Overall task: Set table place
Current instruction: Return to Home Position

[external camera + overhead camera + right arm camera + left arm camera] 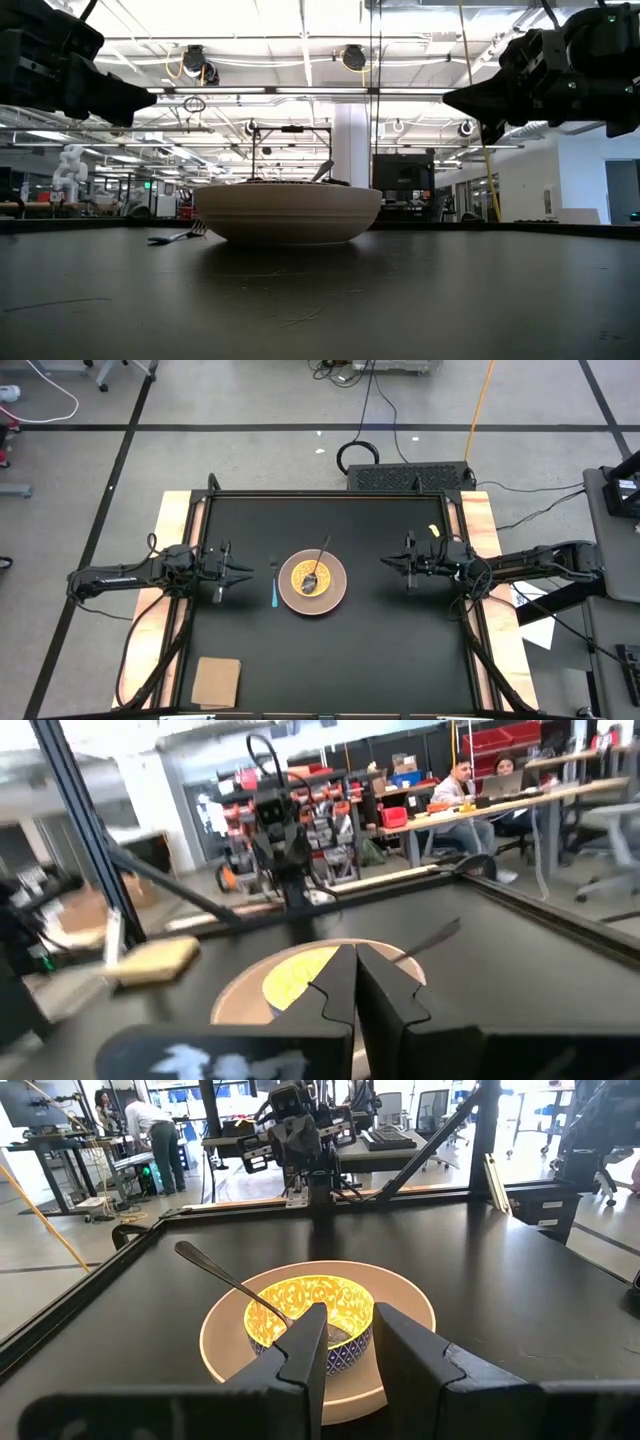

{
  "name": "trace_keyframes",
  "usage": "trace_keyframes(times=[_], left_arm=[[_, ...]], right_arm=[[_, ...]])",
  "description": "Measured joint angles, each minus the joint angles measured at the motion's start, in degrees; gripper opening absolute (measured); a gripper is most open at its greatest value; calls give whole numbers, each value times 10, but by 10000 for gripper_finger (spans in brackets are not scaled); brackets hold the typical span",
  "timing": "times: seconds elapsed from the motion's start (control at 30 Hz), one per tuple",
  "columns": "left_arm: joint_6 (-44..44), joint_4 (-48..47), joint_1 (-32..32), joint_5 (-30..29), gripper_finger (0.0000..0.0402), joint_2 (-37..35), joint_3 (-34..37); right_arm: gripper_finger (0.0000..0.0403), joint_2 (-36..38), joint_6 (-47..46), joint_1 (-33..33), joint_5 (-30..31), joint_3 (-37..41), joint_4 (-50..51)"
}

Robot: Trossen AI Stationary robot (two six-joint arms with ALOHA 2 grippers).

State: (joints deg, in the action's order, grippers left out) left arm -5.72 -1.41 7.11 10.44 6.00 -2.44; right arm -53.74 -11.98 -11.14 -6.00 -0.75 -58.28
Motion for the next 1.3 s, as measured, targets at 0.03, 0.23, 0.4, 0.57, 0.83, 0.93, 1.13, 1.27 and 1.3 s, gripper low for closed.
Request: trace_keyframes(times=[0.03, 0.23, 0.4, 0.57, 0.83, 0.93, 1.13, 1.27, 1.3], left_arm=[[0, 0, 0, 0, 90, 0, 0], [0, 1, 0, 0, 90, 0, 0], [0, 2, 0, 0, 90, 0, 0], [0, 3, 0, 0, 90, 0, 0], [0, 3, 0, 0, 90, 0, 0], [0, 3, 0, 0, 90, 0, 0], [0, 4, 0, 0, 90, 0, 0], [0, 4, 0, 0, 90, 0, 0], [0, 4, 0, 0, 90, 0, 0]], right_arm=[[0, 1, -9, 0, -1, 0, -4], [0, 35, 11, 2, -6, 0, -6], [0, 96, 13, 3, -54, 0, 5], [0, 147, 12, 3, -62, 0, 71], [0, 235, 11, 3, -63, 0, 178], [0, 265, 11, 3, -63, 0, 226], [0, 304, 21, 4, -64, 0, 294], [0, 315, 23, 4, -64, 0, 307], [0, 317, 23, 4, -64, 0, 308]])
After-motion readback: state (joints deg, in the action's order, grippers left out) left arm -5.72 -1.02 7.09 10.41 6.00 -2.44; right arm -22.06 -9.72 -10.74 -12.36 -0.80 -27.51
